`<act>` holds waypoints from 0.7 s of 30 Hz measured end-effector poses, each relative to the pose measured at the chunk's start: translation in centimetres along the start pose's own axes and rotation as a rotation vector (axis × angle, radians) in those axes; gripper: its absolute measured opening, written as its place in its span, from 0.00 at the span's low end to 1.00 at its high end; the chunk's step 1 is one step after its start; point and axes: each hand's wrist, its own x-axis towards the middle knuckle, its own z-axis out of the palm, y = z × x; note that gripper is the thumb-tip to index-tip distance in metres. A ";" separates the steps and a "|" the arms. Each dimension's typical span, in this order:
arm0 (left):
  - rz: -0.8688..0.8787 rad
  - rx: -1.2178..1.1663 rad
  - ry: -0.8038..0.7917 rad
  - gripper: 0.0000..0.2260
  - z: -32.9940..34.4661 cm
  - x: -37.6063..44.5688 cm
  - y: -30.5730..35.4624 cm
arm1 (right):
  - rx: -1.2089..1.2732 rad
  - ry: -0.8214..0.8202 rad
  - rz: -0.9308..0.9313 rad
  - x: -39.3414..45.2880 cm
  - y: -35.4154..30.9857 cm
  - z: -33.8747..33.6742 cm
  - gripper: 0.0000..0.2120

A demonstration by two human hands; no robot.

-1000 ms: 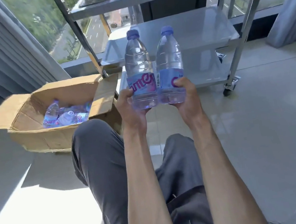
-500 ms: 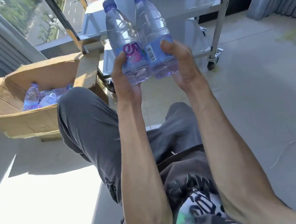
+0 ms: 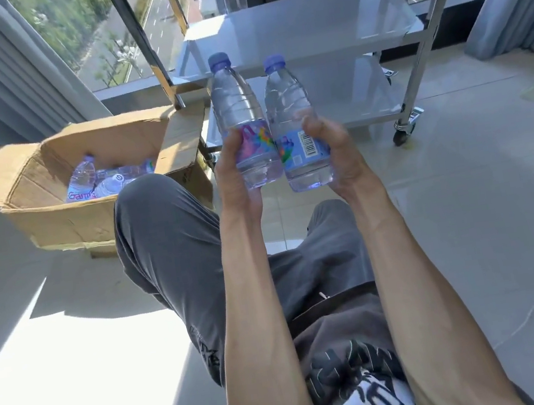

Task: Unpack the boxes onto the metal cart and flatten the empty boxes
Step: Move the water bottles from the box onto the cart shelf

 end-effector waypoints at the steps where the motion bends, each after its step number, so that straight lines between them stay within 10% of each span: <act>1: 0.001 -0.005 0.011 0.28 -0.4 -0.1 -0.1 | 0.027 -0.012 0.018 -0.1 0.1 0.1 0.18; 10: -0.009 0.063 0.083 0.31 -0.6 -0.9 -0.1 | 0.012 -0.022 0.045 0.0 0.8 1.0 0.40; 21: -0.025 -0.026 0.017 0.17 -1.4 -0.9 1.3 | 0.215 -0.050 0.098 0.6 0.6 1.6 0.19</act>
